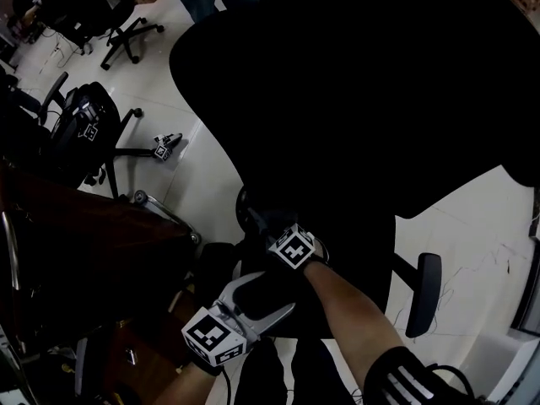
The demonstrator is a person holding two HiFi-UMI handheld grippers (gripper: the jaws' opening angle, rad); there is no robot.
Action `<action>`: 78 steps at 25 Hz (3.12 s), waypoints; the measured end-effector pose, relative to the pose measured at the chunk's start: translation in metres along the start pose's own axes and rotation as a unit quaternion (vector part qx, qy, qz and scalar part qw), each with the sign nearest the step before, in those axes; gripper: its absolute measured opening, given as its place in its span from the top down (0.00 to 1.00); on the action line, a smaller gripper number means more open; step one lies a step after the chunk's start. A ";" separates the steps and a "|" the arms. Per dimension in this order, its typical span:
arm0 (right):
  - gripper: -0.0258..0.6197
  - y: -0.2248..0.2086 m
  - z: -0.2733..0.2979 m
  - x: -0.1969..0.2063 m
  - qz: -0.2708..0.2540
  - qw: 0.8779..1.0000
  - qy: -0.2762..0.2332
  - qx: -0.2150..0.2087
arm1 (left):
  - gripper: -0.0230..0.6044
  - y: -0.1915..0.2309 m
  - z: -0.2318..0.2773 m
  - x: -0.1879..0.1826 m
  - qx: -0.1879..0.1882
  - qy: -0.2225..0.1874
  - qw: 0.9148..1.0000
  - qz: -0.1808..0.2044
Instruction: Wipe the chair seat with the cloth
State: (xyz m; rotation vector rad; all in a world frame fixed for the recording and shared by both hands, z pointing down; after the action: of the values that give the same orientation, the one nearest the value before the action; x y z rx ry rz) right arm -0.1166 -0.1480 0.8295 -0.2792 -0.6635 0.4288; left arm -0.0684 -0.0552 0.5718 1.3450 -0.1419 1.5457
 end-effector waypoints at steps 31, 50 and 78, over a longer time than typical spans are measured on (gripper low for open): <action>0.92 -0.082 -0.151 0.136 0.124 0.985 0.006 0.121 | 0.44 -0.037 0.018 0.018 0.032 0.030 0.999 0.005; 0.92 0.041 -0.010 0.079 -0.001 0.998 0.061 0.008 | 0.44 -0.016 -0.015 0.034 0.003 0.025 1.000 -0.011; 0.92 0.084 -0.056 0.078 0.097 0.995 -0.021 0.002 | 0.44 -0.037 -0.038 0.035 0.013 0.041 0.999 0.003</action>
State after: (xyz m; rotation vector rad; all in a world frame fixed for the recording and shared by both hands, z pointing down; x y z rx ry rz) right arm -0.0506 -0.0440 0.7967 -0.3338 -0.6799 0.6231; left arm -0.0606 0.0080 0.5662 1.3003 -0.0760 1.6101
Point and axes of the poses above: the fingertips, and each gripper's own axes: z forward along the fingers, y to its left, x out of its underside, the point moved 2 cm from there along -z, backward along the fingers, and after that the axes turned 8 degrees about -x, right-handed, at the moved point
